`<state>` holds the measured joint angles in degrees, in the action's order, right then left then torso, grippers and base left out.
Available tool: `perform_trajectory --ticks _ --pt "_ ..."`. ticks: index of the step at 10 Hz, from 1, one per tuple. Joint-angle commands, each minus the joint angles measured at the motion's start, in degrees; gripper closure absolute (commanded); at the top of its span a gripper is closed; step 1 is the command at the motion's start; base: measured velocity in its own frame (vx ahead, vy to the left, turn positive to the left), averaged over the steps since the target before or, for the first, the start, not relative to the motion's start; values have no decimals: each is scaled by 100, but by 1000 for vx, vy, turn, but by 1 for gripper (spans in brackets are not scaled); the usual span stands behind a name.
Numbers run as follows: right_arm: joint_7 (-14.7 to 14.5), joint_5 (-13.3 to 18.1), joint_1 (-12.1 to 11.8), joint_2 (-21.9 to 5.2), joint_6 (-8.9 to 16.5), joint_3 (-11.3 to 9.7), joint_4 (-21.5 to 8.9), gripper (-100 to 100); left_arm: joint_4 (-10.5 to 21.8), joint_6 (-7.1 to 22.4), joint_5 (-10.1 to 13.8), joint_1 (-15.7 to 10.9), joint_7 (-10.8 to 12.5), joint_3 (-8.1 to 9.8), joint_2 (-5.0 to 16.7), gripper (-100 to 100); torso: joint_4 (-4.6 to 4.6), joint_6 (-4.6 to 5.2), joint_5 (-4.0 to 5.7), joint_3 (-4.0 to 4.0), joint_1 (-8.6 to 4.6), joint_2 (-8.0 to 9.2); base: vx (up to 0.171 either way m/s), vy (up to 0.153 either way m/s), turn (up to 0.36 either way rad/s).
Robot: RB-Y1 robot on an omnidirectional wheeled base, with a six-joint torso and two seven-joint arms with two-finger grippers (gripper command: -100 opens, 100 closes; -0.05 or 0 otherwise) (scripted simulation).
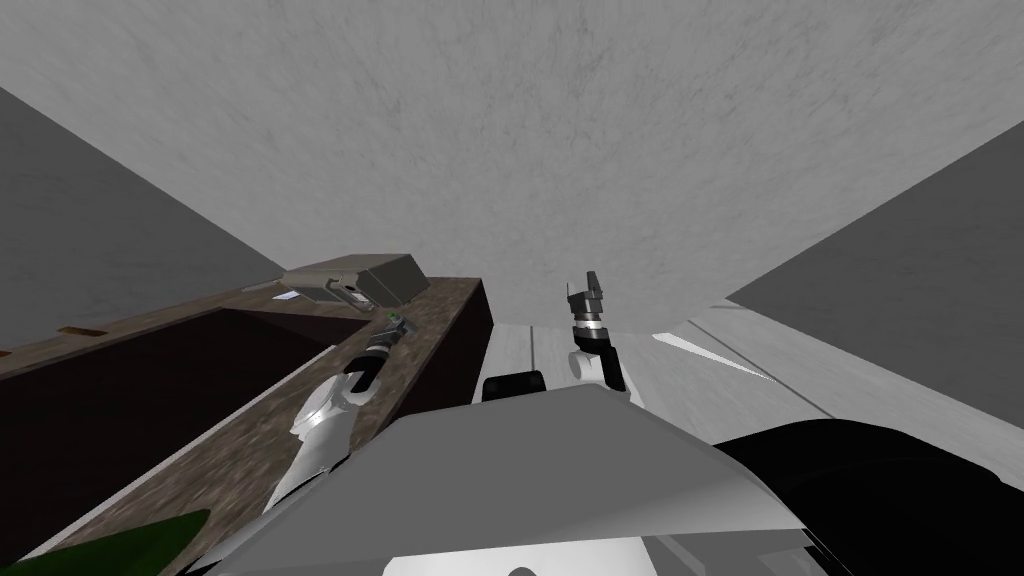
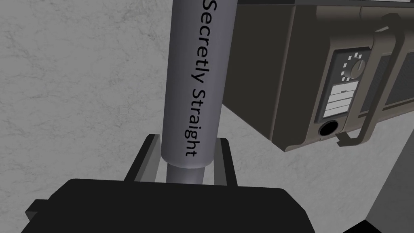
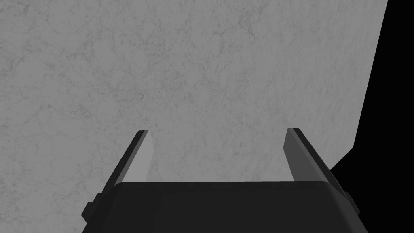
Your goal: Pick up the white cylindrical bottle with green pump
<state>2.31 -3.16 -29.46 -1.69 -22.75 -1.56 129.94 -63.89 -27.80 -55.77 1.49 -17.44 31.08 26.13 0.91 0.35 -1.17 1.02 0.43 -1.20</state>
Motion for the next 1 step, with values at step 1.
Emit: perform_trajectory --ticks 1 --pt "0 0 0 0 0 0 0 0 0 0 0 0 0 0 0 0 0 0 0 0 0 0 0 0 0"
